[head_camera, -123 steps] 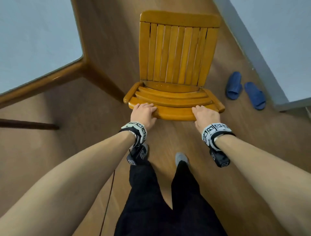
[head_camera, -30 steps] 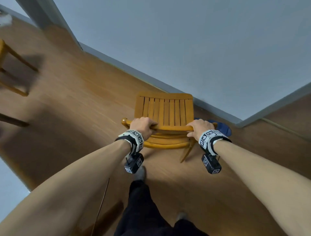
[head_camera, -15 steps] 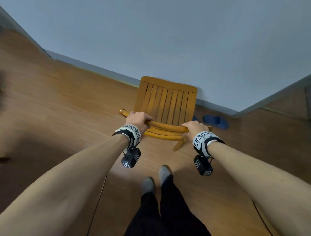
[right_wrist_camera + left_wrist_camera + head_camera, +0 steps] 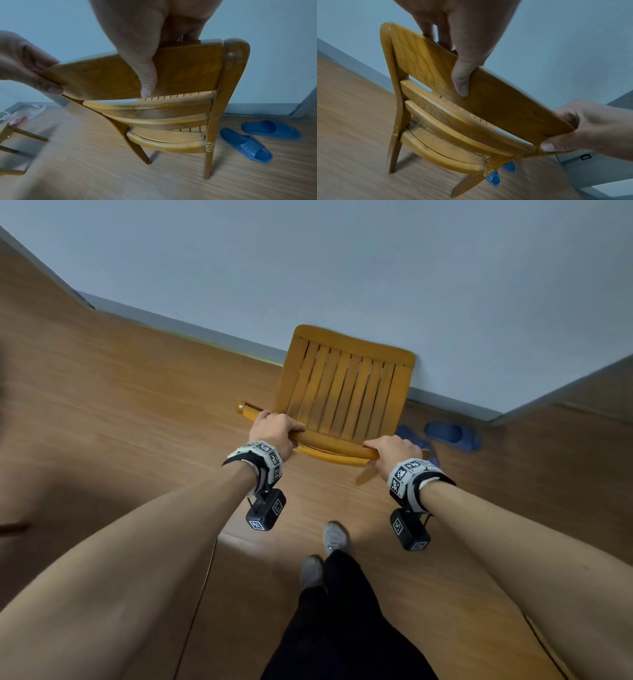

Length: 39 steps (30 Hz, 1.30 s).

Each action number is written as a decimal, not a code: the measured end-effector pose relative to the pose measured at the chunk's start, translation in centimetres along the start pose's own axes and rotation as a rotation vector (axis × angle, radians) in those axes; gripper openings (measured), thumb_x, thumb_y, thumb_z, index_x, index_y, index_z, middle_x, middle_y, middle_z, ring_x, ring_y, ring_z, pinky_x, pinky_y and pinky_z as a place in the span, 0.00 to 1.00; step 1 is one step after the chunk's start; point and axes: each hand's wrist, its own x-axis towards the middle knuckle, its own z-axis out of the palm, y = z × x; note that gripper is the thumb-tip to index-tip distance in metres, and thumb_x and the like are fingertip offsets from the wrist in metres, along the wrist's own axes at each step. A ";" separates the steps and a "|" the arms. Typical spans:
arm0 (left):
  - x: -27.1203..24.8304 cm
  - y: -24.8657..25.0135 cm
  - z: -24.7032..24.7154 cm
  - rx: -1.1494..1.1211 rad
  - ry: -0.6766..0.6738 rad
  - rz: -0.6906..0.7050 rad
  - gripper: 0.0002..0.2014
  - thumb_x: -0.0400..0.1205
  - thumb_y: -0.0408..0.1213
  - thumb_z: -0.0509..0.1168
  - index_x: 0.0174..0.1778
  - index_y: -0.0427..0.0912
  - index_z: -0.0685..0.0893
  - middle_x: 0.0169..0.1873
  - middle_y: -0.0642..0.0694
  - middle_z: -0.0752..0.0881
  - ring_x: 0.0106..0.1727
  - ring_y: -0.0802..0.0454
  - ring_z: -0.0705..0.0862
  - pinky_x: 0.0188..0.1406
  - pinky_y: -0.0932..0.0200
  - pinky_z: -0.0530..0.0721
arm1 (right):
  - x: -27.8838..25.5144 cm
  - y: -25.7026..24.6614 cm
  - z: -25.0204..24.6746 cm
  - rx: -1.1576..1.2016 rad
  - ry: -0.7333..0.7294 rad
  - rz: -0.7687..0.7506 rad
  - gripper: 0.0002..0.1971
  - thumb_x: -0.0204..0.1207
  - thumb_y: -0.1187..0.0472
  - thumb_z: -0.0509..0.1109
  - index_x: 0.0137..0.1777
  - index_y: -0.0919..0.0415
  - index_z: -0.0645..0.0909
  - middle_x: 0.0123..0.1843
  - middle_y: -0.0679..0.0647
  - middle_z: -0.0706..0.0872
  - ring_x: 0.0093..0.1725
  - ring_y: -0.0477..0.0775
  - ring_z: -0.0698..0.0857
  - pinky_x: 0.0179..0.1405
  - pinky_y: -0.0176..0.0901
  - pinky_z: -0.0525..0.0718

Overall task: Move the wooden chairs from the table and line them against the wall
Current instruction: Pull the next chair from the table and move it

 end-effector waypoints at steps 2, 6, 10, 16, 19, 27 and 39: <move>0.4 -0.9 0.8 0.021 -0.017 -0.005 0.19 0.83 0.33 0.68 0.68 0.57 0.85 0.64 0.48 0.86 0.74 0.42 0.73 0.81 0.52 0.55 | 0.1 -0.6 0.9 -0.009 0.001 -0.004 0.06 0.80 0.57 0.69 0.49 0.43 0.84 0.46 0.51 0.86 0.49 0.60 0.85 0.41 0.50 0.76; -0.2 -2.7 4.2 0.027 -0.061 0.018 0.11 0.79 0.40 0.73 0.52 0.63 0.88 0.52 0.55 0.88 0.66 0.48 0.79 0.79 0.50 0.59 | -1.2 -1.1 4.2 -0.038 0.003 -0.003 0.10 0.81 0.58 0.67 0.54 0.40 0.82 0.46 0.50 0.86 0.50 0.60 0.86 0.39 0.48 0.76; -0.4 -3.1 6.5 0.035 0.015 0.034 0.13 0.76 0.40 0.73 0.55 0.60 0.89 0.54 0.53 0.88 0.65 0.48 0.78 0.81 0.47 0.55 | -1.8 -1.2 5.1 0.005 0.013 0.023 0.16 0.79 0.61 0.67 0.60 0.38 0.82 0.50 0.53 0.86 0.53 0.62 0.86 0.40 0.48 0.77; -2.6 -2.6 4.2 -0.075 0.049 0.085 0.20 0.76 0.44 0.74 0.65 0.49 0.86 0.64 0.47 0.85 0.67 0.44 0.78 0.73 0.44 0.72 | -2.8 -2.3 3.4 0.190 -0.018 0.037 0.18 0.76 0.66 0.67 0.59 0.43 0.86 0.51 0.52 0.88 0.49 0.60 0.86 0.45 0.51 0.87; -4.6 -3.0 2.2 -0.176 0.061 0.015 0.28 0.79 0.49 0.72 0.74 0.44 0.79 0.72 0.46 0.78 0.73 0.45 0.74 0.73 0.47 0.75 | -3.6 -4.5 2.1 0.311 0.002 -0.009 0.23 0.75 0.66 0.66 0.66 0.45 0.86 0.57 0.52 0.89 0.53 0.60 0.88 0.52 0.53 0.89; -10.3 -9.9 -6.1 -0.250 0.191 -0.253 0.29 0.82 0.52 0.67 0.78 0.45 0.75 0.75 0.45 0.78 0.73 0.46 0.77 0.70 0.49 0.78 | -0.7 -17.0 -4.6 0.264 0.027 -0.300 0.19 0.78 0.59 0.69 0.69 0.50 0.84 0.64 0.54 0.89 0.61 0.60 0.87 0.61 0.51 0.86; -18.9 -34.7 -14.0 -0.324 0.238 -0.773 0.29 0.81 0.55 0.63 0.78 0.50 0.74 0.71 0.46 0.81 0.68 0.42 0.80 0.64 0.48 0.81 | 7.4 -45.8 -8.4 -0.042 -0.065 -0.643 0.25 0.80 0.57 0.69 0.78 0.51 0.78 0.73 0.49 0.84 0.66 0.55 0.85 0.62 0.45 0.81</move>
